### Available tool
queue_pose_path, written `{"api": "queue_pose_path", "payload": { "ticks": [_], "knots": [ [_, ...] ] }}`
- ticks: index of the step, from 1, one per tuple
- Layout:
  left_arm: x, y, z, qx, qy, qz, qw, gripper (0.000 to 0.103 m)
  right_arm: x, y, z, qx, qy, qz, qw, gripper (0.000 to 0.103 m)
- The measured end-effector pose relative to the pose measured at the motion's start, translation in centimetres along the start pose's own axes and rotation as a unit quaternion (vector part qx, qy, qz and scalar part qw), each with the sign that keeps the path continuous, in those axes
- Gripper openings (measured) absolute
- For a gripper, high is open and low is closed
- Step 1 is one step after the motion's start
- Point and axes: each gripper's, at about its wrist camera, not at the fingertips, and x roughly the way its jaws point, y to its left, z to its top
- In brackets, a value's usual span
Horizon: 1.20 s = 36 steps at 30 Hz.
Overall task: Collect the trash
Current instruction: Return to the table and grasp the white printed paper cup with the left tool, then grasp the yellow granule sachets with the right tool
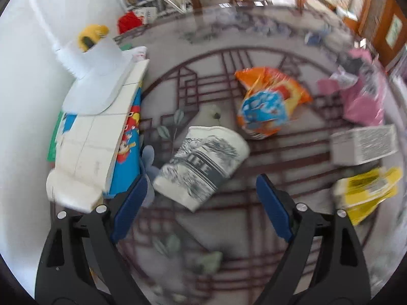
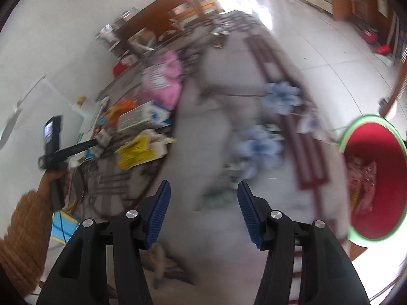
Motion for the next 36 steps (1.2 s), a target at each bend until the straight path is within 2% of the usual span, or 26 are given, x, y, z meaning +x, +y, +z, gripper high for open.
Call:
{"api": "queue_pose_path", "payload": {
  "ticks": [5,7,9,11,14,15,16,18,20,22,23,26,29,33,36],
  "knots": [
    [3.8,0.4,0.7,0.036,0.039,-0.006,0.9986,0.085,1.3,3.1,0.0,-0.017,0.006,-0.007,1.0,0.054],
    [4.4,0.5,0.5,0.032,0.044,-0.019,0.9983,0.076,1.7,3.8,0.2,-0.02,0.007,-0.012,1.0,0.054],
    [4.0,0.7,0.4,0.023,0.031,-0.023,0.999,0.063,2.0,4.6,0.5,-0.029,0.008,-0.02,0.999,0.055],
    [3.2,1.0,-0.3,0.0,0.021,-0.066,0.9976,0.061,2.7,5.9,0.9,-0.052,0.012,-0.026,0.998,0.055],
    [1.8,0.6,-1.9,-0.018,0.003,-0.088,0.9959,0.061,4.1,7.9,1.7,-0.102,0.031,-0.034,0.994,0.056],
    [1.1,0.3,-2.9,-0.026,-0.001,-0.103,0.9944,0.061,5.2,9.1,2.2,-0.135,0.051,-0.041,0.989,0.056],
    [0.5,0.0,-4.0,-0.034,-0.003,-0.114,0.9929,0.061,6.1,10.1,2.6,-0.165,0.066,-0.05,0.983,0.056],
    [-0.7,-0.3,-6.1,-0.058,-0.007,-0.135,0.9891,0.061,7.9,12.8,3.2,-0.253,0.087,-0.075,0.961,0.061],
    [-1.8,-0.2,-8.2,-0.095,-0.006,-0.159,0.9827,0.061,9.6,15.6,3.5,-0.351,0.092,-0.1,0.926,0.061],
    [-2.7,0.1,-9.9,-0.13,-0.004,-0.18,0.9751,0.061,11.0,17.5,3.4,-0.419,0.098,-0.111,0.896,0.061],
    [-3.3,0.3,-10.9,-0.153,-0.003,-0.192,0.9694,0.061,12.0,18.4,3.3,-0.449,0.106,-0.114,0.88,0.061],
    [-4.5,0.4,-13.0,-0.187,-0.007,-0.199,0.9619,0.061,15.2,19.2,3.3,-0.493,0.155,-0.113,0.848,0.061],
    [-4.6,0.4,-14.2,-0.2,-0.002,-0.202,0.9588,0.061,17.7,19.4,3.1,-0.513,0.201,-0.108,0.828,0.061],
    [-4.7,0.0,-15.6,-0.202,0.009,-0.198,0.9592,0.061,20.1,19.0,3.0,-0.527,0.228,-0.132,0.808,0.061],
    [-4.9,0.1,-16.4,-0.206,0.011,-0.199,0.9582,0.061,21.1,18.6,2.5,-0.526,0.238,-0.137,0.805,0.056]
  ]
}}
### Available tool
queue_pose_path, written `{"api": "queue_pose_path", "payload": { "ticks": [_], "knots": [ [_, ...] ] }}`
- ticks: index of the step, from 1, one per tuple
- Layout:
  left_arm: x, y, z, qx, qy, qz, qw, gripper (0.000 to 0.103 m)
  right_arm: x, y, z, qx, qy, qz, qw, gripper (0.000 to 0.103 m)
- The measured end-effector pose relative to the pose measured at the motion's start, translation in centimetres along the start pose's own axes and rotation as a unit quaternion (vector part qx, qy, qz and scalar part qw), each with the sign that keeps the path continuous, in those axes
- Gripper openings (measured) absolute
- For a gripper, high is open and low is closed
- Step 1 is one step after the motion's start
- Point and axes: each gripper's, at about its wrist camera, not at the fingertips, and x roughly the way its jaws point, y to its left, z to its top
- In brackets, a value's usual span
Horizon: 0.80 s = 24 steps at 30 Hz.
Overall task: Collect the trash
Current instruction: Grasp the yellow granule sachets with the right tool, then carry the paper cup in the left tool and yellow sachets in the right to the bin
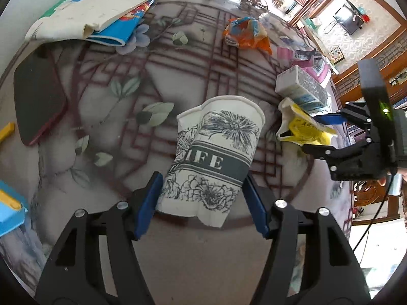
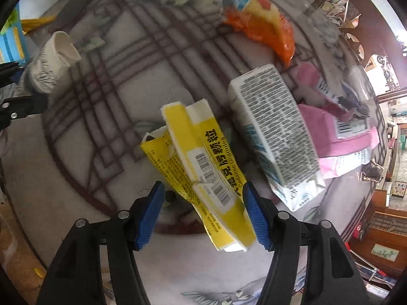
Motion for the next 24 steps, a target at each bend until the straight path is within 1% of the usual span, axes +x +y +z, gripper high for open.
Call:
{"api": "queue_pose_path", "payload": {
  "ticks": [2,3,4,7,10,12,14,16,19,20,22,24],
  "knots": [
    [-0.1,-0.2,0.0,0.002,-0.003,0.0,1.0,0.061,0.0,0.1,-0.6,0.016,-0.01,0.014,1.0,0.04],
    [-0.1,-0.3,0.1,0.003,-0.004,-0.001,1.0,0.061,-0.2,0.0,-0.9,0.024,-0.017,0.019,0.999,0.036],
    [-0.1,-0.5,0.1,0.005,-0.005,-0.002,1.0,0.061,-0.4,0.0,-1.2,0.033,-0.026,0.025,0.999,0.027],
    [0.1,-1.1,0.3,0.01,-0.004,-0.008,0.9999,0.061,-1.7,-0.3,-3.0,0.08,-0.066,0.038,0.994,0.024],
    [0.1,-2.1,0.3,0.019,-0.007,-0.015,0.9997,0.061,-2.9,-0.4,-5.9,0.142,-0.103,0.057,0.983,0.024],
    [-0.1,-2.8,0.2,0.027,-0.009,-0.019,0.9994,0.061,-3.6,-0.1,-8.3,0.183,-0.124,0.077,0.972,0.024],
    [-0.1,-3.5,0.3,0.034,-0.011,-0.022,0.9991,0.061,-4.7,0.4,-9.3,0.215,-0.138,0.089,0.963,0.024],
    [-0.1,-4.3,0.4,0.041,-0.014,-0.025,0.9987,0.061,-6.1,0.9,-11.0,0.257,-0.158,0.104,0.948,0.024],
    [-0.1,-5.5,0.5,0.05,-0.016,-0.031,0.9982,0.061,-7.7,1.0,-13.2,0.317,-0.185,0.114,0.923,0.024],
    [-0.1,-5.9,0.5,0.053,-0.016,-0.033,0.9979,0.061,-7.9,1.0,-14.3,0.342,-0.193,0.122,0.912,0.024],
    [-0.1,-6.9,0.6,0.061,-0.017,-0.038,0.9972,0.061,-8.3,1.1,-15.6,0.377,-0.2,0.129,0.895,0.024],
    [-0.3,-8.0,0.5,0.071,-0.02,-0.045,0.9962,0.061,-8.6,1.1,-17.0,0.404,-0.207,0.127,0.882,0.024]
  ]
}}
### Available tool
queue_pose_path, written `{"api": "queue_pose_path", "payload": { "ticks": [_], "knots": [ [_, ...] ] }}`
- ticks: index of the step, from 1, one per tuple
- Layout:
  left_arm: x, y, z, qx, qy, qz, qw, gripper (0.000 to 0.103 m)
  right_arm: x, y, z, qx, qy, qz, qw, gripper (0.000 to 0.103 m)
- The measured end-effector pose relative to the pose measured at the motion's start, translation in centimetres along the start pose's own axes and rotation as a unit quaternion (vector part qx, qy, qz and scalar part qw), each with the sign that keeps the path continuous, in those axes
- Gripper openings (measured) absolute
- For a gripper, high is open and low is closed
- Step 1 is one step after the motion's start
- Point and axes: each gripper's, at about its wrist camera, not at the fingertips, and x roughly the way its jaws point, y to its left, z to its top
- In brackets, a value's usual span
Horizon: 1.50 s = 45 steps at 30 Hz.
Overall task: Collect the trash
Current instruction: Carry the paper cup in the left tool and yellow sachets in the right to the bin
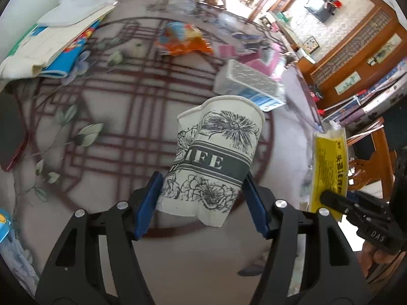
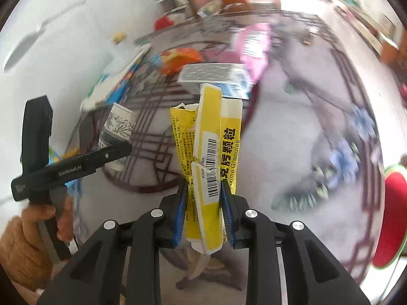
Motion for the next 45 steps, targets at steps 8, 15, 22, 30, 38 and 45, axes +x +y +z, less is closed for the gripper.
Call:
{"api": "queue_pose_path", "payload": {
  "ticks": [8,15,22,30,38,45],
  "knots": [
    [-0.5,-5.5,0.5,0.047,-0.019,-0.029,0.9983,0.061,-3.0,-3.8,-1.9,0.067,-0.043,-0.037,0.996,0.024],
    [-0.4,-9.9,0.2,0.086,-0.021,-0.05,0.9948,0.061,-5.5,-6.4,-2.8,0.092,-0.069,-0.047,0.992,0.024],
    [0.1,-13.1,-0.6,0.11,-0.015,-0.064,0.9917,0.061,-7.4,-8.7,-3.9,0.115,-0.086,-0.055,0.988,0.024],
    [0.9,-16.9,-1.1,0.135,-0.01,-0.074,0.988,0.061,-9.1,-11.4,-5.5,0.139,-0.098,-0.058,0.984,0.024],
    [1.4,-20.7,-1.1,0.134,-0.022,-0.071,0.9882,0.061,-10.6,-14.0,-5.0,0.132,-0.103,-0.048,0.985,0.024],
    [2.2,-24.2,-1.5,0.137,-0.025,-0.076,0.9874,0.061,-11.9,-17.1,-5.0,0.132,-0.105,-0.042,0.985,0.024]
  ]
}}
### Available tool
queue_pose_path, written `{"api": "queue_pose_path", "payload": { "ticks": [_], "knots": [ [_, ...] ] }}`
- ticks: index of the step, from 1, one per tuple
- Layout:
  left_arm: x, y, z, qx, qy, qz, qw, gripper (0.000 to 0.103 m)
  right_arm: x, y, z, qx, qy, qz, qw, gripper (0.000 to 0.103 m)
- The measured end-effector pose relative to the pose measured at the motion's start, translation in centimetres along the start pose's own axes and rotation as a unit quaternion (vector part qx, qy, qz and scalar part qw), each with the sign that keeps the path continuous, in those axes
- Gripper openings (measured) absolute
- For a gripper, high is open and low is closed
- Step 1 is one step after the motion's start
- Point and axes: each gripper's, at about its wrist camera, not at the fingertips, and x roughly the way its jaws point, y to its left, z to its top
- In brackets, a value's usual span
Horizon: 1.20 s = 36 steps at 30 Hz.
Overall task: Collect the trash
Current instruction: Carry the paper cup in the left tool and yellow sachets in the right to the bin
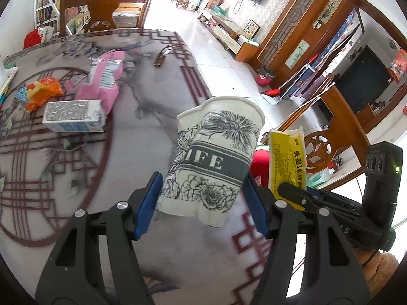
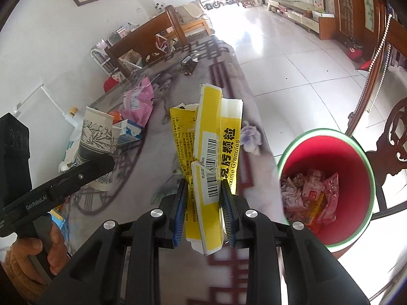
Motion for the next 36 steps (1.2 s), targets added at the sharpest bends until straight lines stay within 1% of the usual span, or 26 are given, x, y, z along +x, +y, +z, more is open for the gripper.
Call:
{"api": "queue_pose_path", "payload": {
  "ticks": [5,11,20,28,32,36],
  "knots": [
    [0.9,-2.1,0.5,0.003,-0.002,-0.003,1.0,0.061,-1.0,-2.1,0.5,0.002,-0.004,0.0,1.0,0.024],
    [1.9,-5.3,0.8,0.019,-0.001,-0.011,0.9998,0.061,-2.5,-4.6,0.5,0.015,-0.013,-0.003,1.0,0.025],
    [4.5,-10.3,1.0,0.053,0.012,-0.028,0.9981,0.061,-5.2,-9.6,-0.2,0.056,-0.032,-0.021,0.998,0.025],
    [7.5,-14.8,0.4,0.079,0.036,-0.056,0.9946,0.061,-7.5,-14.1,-1.5,0.099,-0.043,-0.04,0.993,0.025],
    [8.9,-16.4,0.1,0.092,0.054,-0.059,0.9925,0.061,-8.0,-15.7,-1.6,0.116,-0.047,-0.042,0.991,0.026],
    [10.4,-17.0,-0.1,0.095,0.071,-0.055,0.9915,0.061,-8.2,-17.0,-1.5,0.124,-0.049,-0.038,0.99,0.026]
  ]
}}
